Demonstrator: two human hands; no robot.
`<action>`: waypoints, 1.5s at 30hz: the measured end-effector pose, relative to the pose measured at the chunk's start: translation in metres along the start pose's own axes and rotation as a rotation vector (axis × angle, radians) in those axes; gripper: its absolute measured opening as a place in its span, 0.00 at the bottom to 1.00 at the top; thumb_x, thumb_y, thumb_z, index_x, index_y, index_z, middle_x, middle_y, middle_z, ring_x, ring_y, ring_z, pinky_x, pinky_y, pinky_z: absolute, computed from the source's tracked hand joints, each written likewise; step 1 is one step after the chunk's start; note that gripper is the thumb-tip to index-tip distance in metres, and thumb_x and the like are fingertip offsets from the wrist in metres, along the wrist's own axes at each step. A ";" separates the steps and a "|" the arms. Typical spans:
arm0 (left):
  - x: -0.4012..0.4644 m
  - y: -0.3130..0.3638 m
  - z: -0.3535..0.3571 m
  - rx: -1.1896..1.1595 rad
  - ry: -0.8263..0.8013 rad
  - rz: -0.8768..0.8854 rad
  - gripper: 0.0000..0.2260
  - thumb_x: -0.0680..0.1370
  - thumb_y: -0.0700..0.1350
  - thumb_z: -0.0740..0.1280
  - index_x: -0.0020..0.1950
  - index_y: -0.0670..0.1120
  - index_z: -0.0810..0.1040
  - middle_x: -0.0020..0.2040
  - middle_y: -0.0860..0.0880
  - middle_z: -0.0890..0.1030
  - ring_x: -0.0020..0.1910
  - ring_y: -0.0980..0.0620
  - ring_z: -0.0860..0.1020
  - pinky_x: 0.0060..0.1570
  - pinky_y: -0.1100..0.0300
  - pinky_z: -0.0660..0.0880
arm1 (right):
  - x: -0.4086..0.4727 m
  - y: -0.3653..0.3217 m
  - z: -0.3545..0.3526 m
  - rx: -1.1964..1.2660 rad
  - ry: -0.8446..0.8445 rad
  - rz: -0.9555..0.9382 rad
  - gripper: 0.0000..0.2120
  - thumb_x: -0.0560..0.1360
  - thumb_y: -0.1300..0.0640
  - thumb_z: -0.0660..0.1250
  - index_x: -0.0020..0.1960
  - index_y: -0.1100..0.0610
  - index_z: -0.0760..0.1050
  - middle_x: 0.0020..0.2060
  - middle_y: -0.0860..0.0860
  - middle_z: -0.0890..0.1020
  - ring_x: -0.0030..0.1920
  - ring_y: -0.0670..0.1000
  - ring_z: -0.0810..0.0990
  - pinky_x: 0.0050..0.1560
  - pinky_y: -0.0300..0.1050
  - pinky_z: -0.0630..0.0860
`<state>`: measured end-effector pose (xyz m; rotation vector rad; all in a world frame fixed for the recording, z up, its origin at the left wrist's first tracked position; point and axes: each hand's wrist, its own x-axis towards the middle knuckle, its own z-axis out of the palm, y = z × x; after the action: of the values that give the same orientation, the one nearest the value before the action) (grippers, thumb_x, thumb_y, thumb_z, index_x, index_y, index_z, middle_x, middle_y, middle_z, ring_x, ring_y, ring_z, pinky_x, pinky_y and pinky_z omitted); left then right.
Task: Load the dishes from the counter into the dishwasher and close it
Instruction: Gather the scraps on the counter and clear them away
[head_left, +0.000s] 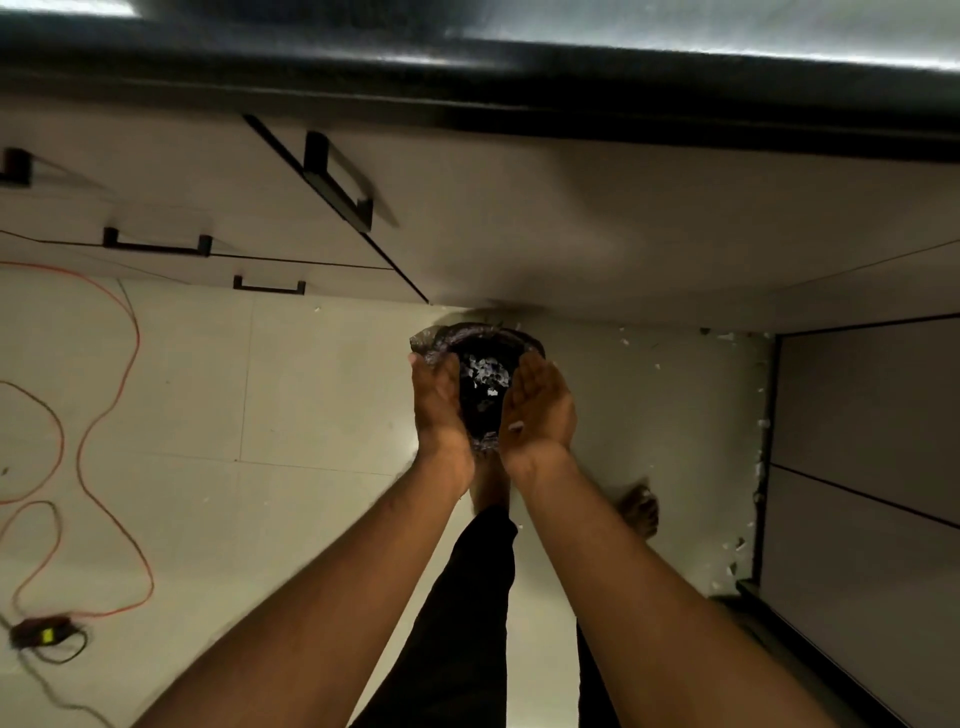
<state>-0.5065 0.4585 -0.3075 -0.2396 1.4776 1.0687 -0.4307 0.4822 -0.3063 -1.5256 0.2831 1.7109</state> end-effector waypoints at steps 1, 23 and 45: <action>-0.009 -0.001 0.005 0.024 -0.033 -0.002 0.33 0.83 0.70 0.51 0.79 0.50 0.71 0.77 0.48 0.73 0.74 0.47 0.73 0.77 0.45 0.66 | -0.006 -0.003 0.002 0.008 -0.018 0.020 0.26 0.88 0.45 0.51 0.81 0.57 0.64 0.81 0.52 0.67 0.82 0.51 0.61 0.75 0.44 0.58; -0.072 0.022 0.012 0.535 0.019 0.189 0.24 0.84 0.64 0.59 0.69 0.49 0.80 0.63 0.46 0.83 0.64 0.45 0.80 0.66 0.46 0.77 | -0.083 -0.040 -0.007 0.097 -0.068 -0.070 0.34 0.83 0.32 0.55 0.76 0.55 0.72 0.76 0.55 0.73 0.78 0.54 0.67 0.75 0.51 0.64; -0.286 0.015 0.178 0.468 -0.818 0.334 0.36 0.82 0.67 0.49 0.76 0.43 0.73 0.73 0.46 0.77 0.74 0.53 0.74 0.78 0.53 0.64 | -0.279 -0.197 -0.092 0.252 -0.287 -0.544 0.35 0.84 0.34 0.54 0.77 0.60 0.70 0.73 0.57 0.77 0.75 0.55 0.74 0.81 0.54 0.62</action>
<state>-0.3264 0.4718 -0.0224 0.7231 0.9757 0.8804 -0.2454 0.4360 -0.0089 -1.0339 -0.0641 1.3701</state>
